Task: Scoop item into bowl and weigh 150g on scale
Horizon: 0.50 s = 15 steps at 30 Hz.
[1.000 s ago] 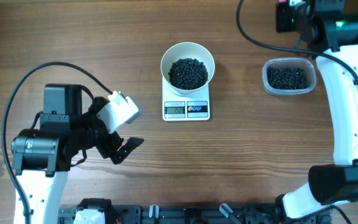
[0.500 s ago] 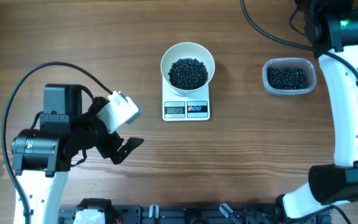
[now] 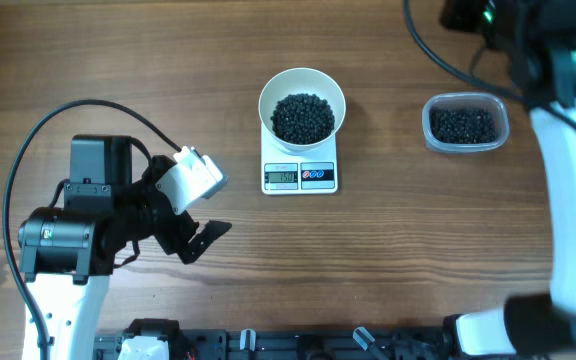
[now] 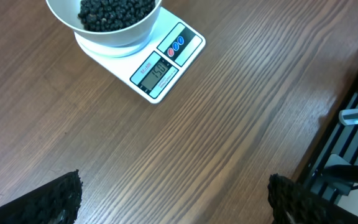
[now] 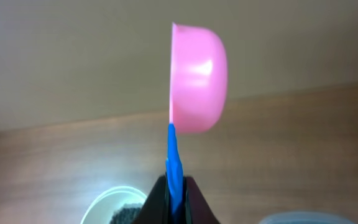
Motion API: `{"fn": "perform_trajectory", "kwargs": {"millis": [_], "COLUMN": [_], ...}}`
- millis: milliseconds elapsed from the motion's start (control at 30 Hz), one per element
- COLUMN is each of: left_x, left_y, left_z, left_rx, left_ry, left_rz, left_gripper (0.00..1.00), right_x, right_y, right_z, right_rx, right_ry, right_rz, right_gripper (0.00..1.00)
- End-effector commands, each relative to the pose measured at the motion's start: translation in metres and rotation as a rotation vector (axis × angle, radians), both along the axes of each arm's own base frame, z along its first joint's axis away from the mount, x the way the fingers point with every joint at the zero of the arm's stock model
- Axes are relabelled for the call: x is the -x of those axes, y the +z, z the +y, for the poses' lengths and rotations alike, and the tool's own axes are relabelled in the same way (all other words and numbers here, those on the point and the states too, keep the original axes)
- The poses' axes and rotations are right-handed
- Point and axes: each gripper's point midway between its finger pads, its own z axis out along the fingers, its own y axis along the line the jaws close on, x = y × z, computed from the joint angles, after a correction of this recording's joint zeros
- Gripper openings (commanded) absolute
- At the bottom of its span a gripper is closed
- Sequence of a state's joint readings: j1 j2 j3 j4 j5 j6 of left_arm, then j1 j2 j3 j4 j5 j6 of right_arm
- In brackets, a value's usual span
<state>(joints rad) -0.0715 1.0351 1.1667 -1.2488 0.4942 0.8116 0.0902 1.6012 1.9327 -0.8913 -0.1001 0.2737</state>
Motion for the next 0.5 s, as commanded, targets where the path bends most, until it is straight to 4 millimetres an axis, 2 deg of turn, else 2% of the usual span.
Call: {"fn": "perform_trajectory", "kwargs": {"millis": [0,67,200,467], "left_x": [-0.002,-0.002,-0.002,-0.002], "left_y": [0.007,0.007,0.007,0.007], "left_z": [-0.001,-0.001,-0.001,-0.001], "left_rx": [-0.005,-0.005,-0.005,-0.005], "left_ry": [-0.022,-0.022,-0.022,-0.023], "left_rz": [-0.034,-0.033,-0.033,-0.033], "left_gripper": [1.00,1.00,1.00,1.00], "right_x": [0.062,0.090,0.141,0.203], "right_y": [0.039,0.032,0.016,0.006], "right_z": [-0.018,-0.027,-0.032,-0.041], "right_rx": [-0.048,-0.047,-0.046,-0.092], "right_ry": [-0.105,-0.159,-0.183,-0.267], "right_rz": [-0.018,0.049,0.171,0.281], "right_gripper": [0.04,0.04,0.04,0.05]}}
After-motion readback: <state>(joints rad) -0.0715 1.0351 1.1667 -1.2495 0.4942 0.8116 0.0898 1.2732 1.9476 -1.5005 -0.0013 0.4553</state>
